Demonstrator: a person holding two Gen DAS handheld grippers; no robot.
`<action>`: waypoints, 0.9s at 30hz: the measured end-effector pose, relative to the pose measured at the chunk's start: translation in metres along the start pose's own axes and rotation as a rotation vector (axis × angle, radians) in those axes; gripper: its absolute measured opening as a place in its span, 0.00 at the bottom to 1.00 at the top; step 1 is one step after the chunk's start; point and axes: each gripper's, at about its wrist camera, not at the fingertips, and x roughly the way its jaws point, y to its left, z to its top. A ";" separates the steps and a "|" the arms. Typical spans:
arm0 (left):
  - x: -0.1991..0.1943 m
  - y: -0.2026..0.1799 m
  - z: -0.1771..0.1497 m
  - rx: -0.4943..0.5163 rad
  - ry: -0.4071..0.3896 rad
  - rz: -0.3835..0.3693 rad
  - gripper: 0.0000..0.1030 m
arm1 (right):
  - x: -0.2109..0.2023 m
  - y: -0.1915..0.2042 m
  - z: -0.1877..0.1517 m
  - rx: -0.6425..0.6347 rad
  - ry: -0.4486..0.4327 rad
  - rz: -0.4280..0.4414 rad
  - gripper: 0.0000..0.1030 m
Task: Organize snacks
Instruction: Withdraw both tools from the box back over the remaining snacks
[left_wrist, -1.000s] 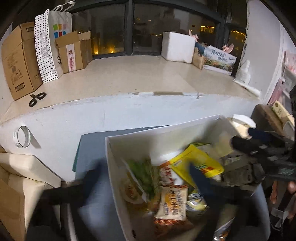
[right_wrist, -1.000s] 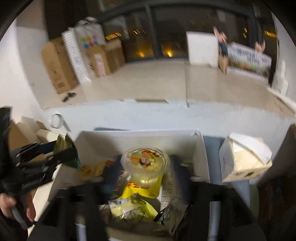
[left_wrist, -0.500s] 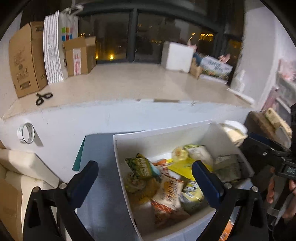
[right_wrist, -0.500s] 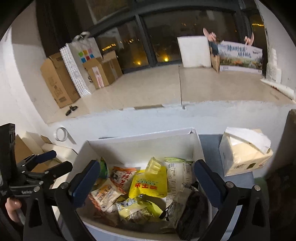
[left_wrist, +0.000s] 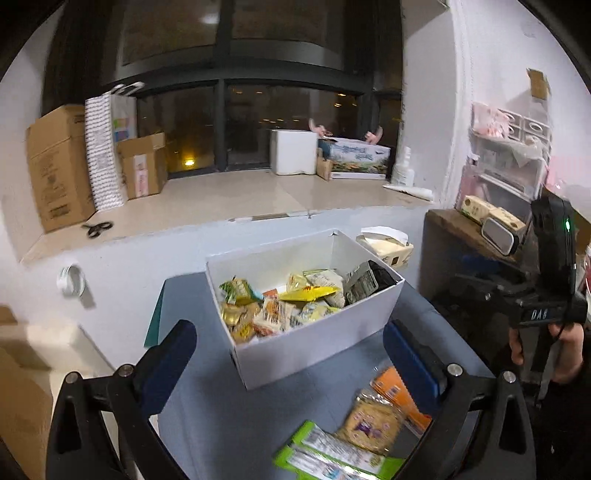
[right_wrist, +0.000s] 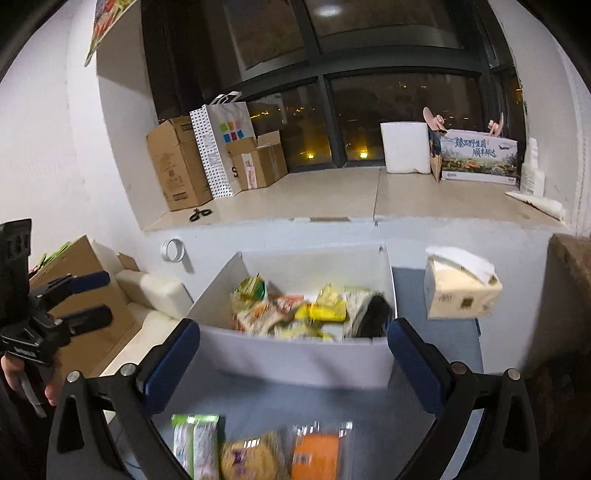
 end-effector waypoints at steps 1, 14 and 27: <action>-0.005 -0.003 -0.006 -0.011 -0.006 -0.006 1.00 | -0.004 -0.001 -0.005 0.006 0.002 -0.011 1.00; -0.012 -0.024 -0.076 -0.127 0.054 -0.012 1.00 | -0.027 0.006 -0.104 -0.075 0.106 -0.118 1.00; -0.003 -0.034 -0.093 -0.133 0.111 0.000 1.00 | 0.028 -0.003 -0.165 -0.104 0.359 -0.131 1.00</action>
